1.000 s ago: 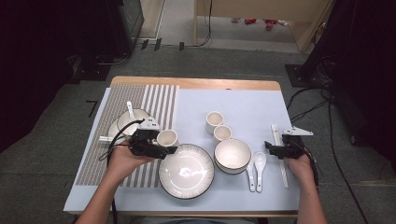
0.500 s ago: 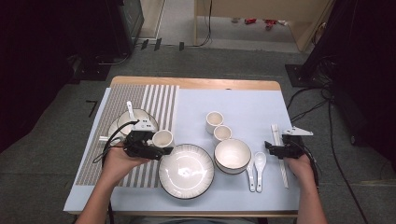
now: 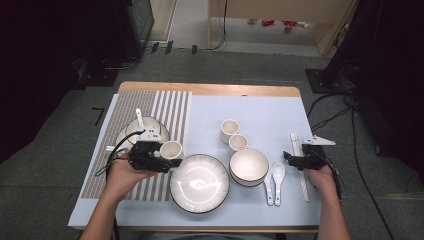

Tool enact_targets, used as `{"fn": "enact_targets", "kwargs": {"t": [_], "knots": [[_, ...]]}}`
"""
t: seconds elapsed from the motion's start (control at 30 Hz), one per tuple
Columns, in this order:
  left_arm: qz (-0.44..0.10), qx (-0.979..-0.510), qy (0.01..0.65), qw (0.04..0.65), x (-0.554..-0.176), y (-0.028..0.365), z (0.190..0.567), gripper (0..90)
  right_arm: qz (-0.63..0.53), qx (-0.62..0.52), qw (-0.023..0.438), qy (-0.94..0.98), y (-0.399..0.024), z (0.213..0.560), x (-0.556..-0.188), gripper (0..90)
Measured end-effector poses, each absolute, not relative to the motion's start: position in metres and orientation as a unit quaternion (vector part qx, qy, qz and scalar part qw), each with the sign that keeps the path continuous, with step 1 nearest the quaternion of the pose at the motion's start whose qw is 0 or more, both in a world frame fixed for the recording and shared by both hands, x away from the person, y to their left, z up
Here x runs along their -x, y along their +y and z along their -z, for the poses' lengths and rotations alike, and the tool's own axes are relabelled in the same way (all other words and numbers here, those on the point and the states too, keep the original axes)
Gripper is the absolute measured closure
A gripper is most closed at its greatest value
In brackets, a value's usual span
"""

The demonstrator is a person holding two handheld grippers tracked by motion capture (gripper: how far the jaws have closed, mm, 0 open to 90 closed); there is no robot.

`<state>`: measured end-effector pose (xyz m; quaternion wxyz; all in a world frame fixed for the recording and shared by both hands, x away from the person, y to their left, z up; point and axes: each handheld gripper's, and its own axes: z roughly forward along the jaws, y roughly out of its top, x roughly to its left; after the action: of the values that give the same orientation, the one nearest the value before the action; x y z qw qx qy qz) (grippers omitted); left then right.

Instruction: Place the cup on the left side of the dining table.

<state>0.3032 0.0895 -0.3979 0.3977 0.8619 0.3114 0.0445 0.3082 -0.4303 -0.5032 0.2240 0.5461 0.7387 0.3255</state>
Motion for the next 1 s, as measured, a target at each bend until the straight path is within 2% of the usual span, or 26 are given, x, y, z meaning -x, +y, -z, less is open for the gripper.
{"fn": "enact_targets", "kwargs": {"t": [1.0], "knots": [[-0.042, -0.868, 0.308, 0.387, -0.2953, 0.0970, 0.4017, 27.8, -0.325, -0.546, 0.224, 0.739, -0.4303, 0.5033, -0.3083, 15.2]]}}
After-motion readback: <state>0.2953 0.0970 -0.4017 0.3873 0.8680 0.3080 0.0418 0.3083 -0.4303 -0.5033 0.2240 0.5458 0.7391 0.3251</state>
